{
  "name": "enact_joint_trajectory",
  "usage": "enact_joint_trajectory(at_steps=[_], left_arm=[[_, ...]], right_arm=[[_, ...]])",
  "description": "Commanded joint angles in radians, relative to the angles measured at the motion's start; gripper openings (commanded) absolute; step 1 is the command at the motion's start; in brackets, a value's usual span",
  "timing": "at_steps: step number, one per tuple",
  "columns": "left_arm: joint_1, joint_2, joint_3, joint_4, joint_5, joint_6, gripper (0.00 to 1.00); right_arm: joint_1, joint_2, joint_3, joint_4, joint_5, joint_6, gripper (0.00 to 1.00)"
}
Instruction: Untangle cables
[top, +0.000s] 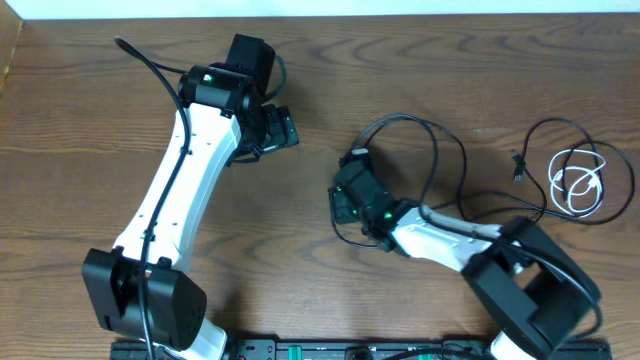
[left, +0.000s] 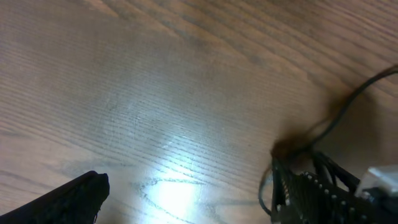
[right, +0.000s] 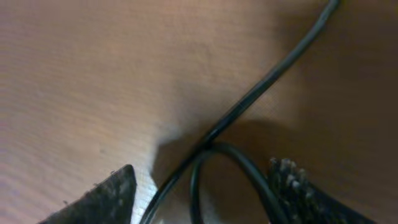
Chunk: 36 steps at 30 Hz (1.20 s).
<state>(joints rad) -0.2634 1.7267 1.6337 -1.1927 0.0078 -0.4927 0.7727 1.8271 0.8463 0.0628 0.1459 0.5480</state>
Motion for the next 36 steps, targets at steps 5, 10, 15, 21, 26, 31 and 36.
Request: enact_joint_trajectory(at_steps=[5,10,15,21,26,31,36], left_arm=[[0.005,-0.008,0.006,-0.003,-0.017,0.010,0.98],[0.005,-0.008,0.006,-0.003,-0.017,0.010,0.98],[0.005,-0.008,0.006,-0.003,-0.017,0.010,0.98],[0.005,-0.008,0.006,-0.003,-0.017,0.010,0.98],[0.005,-0.008,0.006,-0.003,-0.017,0.010,0.98],[0.005,-0.008,0.006,-0.003,-0.017,0.010,0.98],[0.005,-0.008,0.006,-0.003,-0.017,0.010,0.98]], right_arm=[[0.019,0.048,-0.008,-0.008,0.115,0.064,0.01],[-0.034,-0.060,-0.008,-0.080,0.109,0.009,0.01],[-0.123,-0.233,-0.008,-0.191,0.110,-0.181,0.01],[-0.296,-0.458,-0.008,-0.285,0.109,-0.287,0.01],[-0.455,-0.620,-0.008,-0.289,0.111,-0.389,0.01],[-0.642,-0.681,-0.008,-0.284,0.145,-0.389,0.01],[-0.806,-0.658,-0.008,-0.275,0.140,-0.389,0.01]])
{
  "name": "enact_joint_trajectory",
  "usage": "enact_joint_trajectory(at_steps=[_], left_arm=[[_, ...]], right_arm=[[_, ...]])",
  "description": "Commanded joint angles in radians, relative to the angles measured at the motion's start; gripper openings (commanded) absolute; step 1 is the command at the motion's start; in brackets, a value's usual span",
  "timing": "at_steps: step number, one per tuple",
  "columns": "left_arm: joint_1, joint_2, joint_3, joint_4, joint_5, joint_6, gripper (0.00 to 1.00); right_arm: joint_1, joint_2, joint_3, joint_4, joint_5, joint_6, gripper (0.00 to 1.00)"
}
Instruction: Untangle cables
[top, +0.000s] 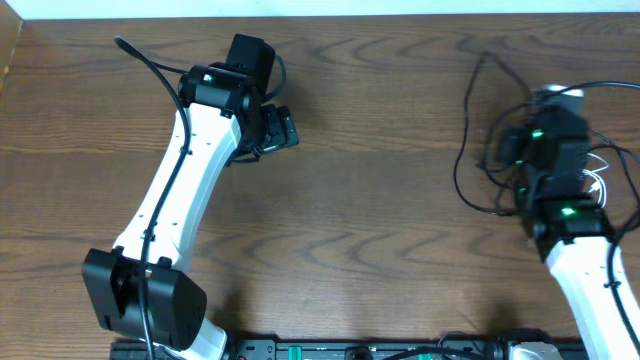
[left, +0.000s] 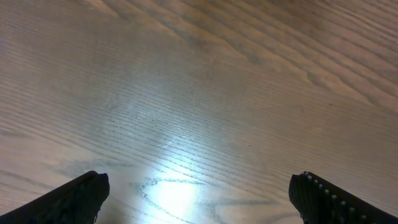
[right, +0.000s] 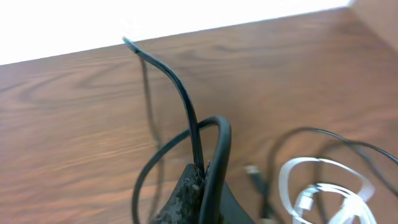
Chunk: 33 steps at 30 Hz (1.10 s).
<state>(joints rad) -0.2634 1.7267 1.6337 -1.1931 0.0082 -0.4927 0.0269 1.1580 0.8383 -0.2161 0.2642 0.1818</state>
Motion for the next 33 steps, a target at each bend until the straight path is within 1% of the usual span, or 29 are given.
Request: enact_joint_trajectory(at_steps=[1,2,3,5,6,14,19,28,33], left_arm=[[0.005,-0.008,0.006,-0.003,-0.017,0.010,0.98],[0.005,-0.008,0.006,-0.003,-0.017,0.010,0.98],[0.005,-0.008,0.006,-0.003,-0.017,0.010,0.98],[0.005,-0.008,0.006,-0.003,-0.017,0.010,0.98],[0.005,-0.008,0.006,-0.003,-0.017,0.010,0.98],[0.005,-0.008,0.006,-0.003,-0.017,0.010,0.98],[0.005,-0.008,0.006,-0.003,-0.017,0.010,0.98],[0.005,-0.008,0.006,-0.003,-0.017,0.010,0.98],[0.005,-0.008,0.006,-0.003,-0.017,0.010,0.98]], right_arm=[[-0.085,0.018,0.000,0.009,0.022,-0.022,0.01],[-0.108,0.025,0.000,0.014,0.022,-0.022,0.10],[-0.128,0.032,0.000,0.018,0.022,-0.022,0.40],[-0.161,0.044,0.000,0.021,0.022,-0.022,0.91],[-0.176,0.050,0.000,0.020,0.022,-0.022,0.99],[-0.233,0.095,-0.001,0.003,0.022,-0.022,0.99],[-0.235,0.113,-0.001,-0.065,0.021,-0.022,0.99],[-0.235,0.114,-0.001,-0.235,0.021,-0.022,0.99],[-0.235,0.114,-0.001,-0.259,0.021,-0.022,0.99]])
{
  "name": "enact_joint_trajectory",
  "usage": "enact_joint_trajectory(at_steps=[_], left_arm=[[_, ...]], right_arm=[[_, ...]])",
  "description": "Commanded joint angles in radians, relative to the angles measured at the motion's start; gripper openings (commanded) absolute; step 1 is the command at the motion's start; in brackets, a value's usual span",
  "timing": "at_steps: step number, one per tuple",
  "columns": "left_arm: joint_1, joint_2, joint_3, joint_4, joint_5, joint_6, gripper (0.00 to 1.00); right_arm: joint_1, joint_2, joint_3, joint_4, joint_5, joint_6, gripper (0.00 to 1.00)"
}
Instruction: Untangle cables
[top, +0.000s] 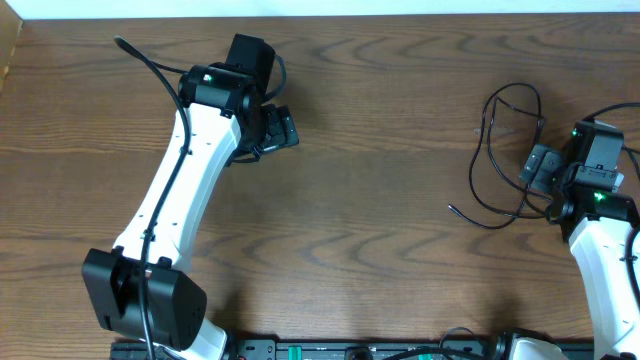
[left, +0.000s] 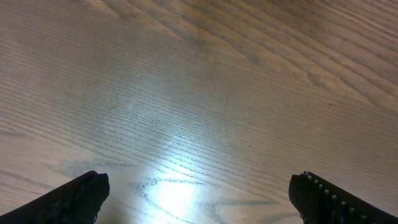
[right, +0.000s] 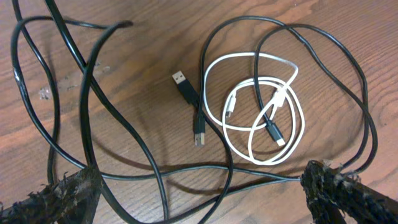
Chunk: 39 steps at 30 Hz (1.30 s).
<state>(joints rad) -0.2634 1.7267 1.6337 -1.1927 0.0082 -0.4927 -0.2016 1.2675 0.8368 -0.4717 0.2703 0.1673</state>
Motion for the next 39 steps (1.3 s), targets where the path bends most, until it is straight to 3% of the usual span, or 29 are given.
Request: enact_joint_trajectory(at_steps=[1,17,28,33,39], left_arm=[[0.005,-0.008,0.006,-0.003,-0.017,0.010,0.98],[0.005,-0.008,0.006,-0.003,-0.017,0.010,0.98],[0.005,-0.008,0.006,-0.003,-0.017,0.010,0.98],[0.005,-0.008,0.006,-0.003,-0.017,0.010,0.98],[0.005,-0.008,0.006,-0.003,-0.017,0.010,0.98]], right_arm=[[-0.006,0.005,0.001,-0.003,0.015,-0.008,0.99],[-0.006,-0.010,-0.002,-0.005,0.014,-0.008,0.99],[0.001,-0.276,-0.002,-0.050,0.017,-0.008,0.99],[0.031,-0.431,-0.006,0.078,0.004,-0.008,0.99],[0.084,-0.650,-0.102,0.422,-0.090,-0.008,0.99]])
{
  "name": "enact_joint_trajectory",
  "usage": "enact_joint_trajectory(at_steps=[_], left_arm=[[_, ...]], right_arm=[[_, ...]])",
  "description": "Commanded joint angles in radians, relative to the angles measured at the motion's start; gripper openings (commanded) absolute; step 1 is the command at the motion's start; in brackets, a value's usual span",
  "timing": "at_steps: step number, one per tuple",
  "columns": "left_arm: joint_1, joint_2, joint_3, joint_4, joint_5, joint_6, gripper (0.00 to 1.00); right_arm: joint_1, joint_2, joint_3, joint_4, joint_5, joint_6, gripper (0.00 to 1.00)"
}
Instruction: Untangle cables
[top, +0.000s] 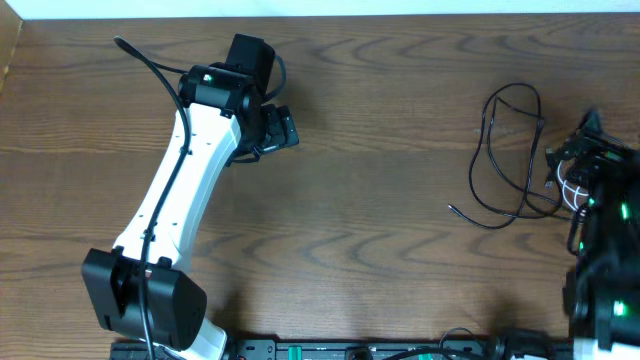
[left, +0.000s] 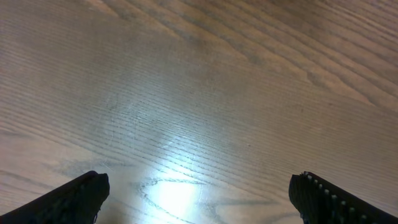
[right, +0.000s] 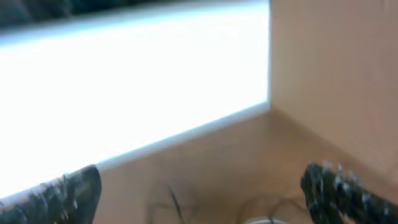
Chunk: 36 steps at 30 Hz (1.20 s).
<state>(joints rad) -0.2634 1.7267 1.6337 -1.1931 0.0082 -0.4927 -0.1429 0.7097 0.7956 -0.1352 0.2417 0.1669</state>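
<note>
A black cable (top: 505, 150) lies in loose loops on the right of the wooden table, with one free end (top: 452, 208) pointing left. A coiled white cable (top: 567, 187) shows beside it, partly under my right arm. The blurred right wrist view looks across the table; my right gripper (right: 199, 193) is open and empty, and faint cable loops (right: 174, 193) lie below it. My left gripper (left: 199, 199) is open over bare wood at the far left-centre (top: 280, 128), far from both cables.
The left arm (top: 190, 170) stretches from the near edge to the far left-centre. A pale wall (right: 329, 74) rises at the table's right side, with a bright strip (right: 124, 74) along the far edge. Bare wood (top: 380, 180) separates the two arms.
My right arm has drawn back toward the near right edge and its wrist has tilted up, from facing down on the cables to facing across the table. The cables and the left arm have not moved.
My right gripper was open around the black cable at mid-table. Then it was shut on that cable, held up at the right side. Then it stood open above the black cable, which lay beside the white coil. Now it has pulled away, empty. The left arm stayed still.
</note>
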Motion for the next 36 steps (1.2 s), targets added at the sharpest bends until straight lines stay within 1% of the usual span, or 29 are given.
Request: enact_joint_trajectory(at_steps=[1,7,11,15,19,25,28,30,33,36], left_arm=[[0.005,-0.008,0.006,-0.003,-0.017,0.010,0.98],[0.005,-0.008,0.006,-0.003,-0.017,0.010,0.98],[0.005,-0.008,0.006,-0.003,-0.017,0.010,0.98],[0.005,-0.008,0.006,-0.003,-0.017,0.010,0.98],[0.005,-0.008,0.006,-0.003,-0.017,0.010,0.98],[0.005,-0.008,0.006,-0.003,-0.017,0.010,0.98],[0.005,-0.008,0.006,-0.003,-0.017,0.010,0.98],[0.005,-0.008,0.006,-0.003,-0.017,0.010,0.98],[0.005,-0.008,0.006,-0.003,-0.017,0.010,0.98],[0.005,-0.008,0.006,-0.003,-0.017,0.010,0.98]], right_arm=[[0.029,-0.122,-0.084,0.128,-0.076,-0.008,0.99],[0.048,-0.304,-0.264,0.366,-0.169,-0.015,0.99],[0.072,-0.407,-0.410,0.515,-0.254,-0.114,0.99],[0.075,-0.518,-0.554,0.644,-0.263,-0.124,0.99],[0.075,-0.620,-0.680,0.711,-0.259,-0.124,0.99],[0.076,-0.705,-0.790,0.708,-0.254,-0.124,0.99],[0.090,-0.705,-0.790,0.626,-0.224,-0.124,0.99],[0.102,-0.705,-0.790,0.562,-0.211,-0.124,0.99],[0.122,-0.705,-0.790,0.421,-0.201,-0.124,0.99],[0.138,-0.705,-0.790,0.198,-0.199,-0.123,0.99]])
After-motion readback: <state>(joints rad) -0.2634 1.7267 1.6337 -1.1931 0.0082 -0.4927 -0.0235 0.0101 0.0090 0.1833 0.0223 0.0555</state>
